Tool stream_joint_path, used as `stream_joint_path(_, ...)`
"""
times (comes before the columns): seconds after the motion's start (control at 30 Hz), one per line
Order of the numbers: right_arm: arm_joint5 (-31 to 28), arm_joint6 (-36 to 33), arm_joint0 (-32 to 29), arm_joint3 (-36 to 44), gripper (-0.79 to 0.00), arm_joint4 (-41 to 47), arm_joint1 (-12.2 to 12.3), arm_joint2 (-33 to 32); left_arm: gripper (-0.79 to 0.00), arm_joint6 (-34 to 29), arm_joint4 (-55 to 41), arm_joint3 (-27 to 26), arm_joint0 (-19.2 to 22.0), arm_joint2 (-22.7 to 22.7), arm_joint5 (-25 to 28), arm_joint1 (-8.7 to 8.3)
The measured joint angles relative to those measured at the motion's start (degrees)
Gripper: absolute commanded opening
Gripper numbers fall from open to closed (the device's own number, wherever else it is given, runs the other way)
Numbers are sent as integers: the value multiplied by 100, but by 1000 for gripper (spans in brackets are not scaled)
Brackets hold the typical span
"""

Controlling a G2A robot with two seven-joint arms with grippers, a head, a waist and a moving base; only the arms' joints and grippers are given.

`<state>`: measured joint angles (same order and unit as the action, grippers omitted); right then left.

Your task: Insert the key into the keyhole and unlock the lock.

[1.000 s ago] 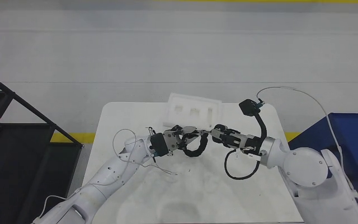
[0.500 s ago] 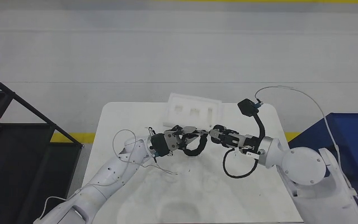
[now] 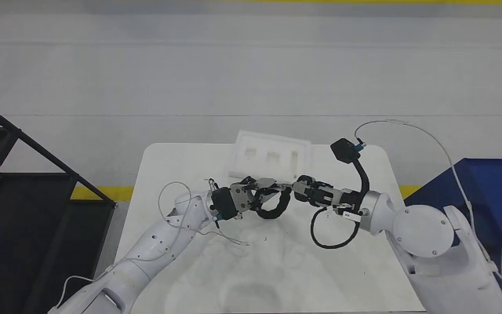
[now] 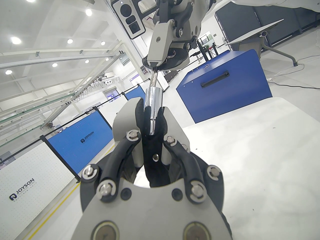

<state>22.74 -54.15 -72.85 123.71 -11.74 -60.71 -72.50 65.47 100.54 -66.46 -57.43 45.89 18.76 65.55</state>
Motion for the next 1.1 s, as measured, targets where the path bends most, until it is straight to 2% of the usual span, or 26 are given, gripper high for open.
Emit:
stream_joint_path(0.5, 86, -119, 66, -1, -785, 11, 36, 38, -785, 57, 79, 28, -10, 57, 51, 23)
stream_joint_path(0.87, 254, -921, 324, -28, -785, 213, 113, -105, -785, 359, 385, 105, 49, 193, 269, -50)
stream_joint_path(1.1, 311, -955, 493, -56, -785, 248, 117, 89, -785, 399, 531, 43, 29, 224, 362, -84)
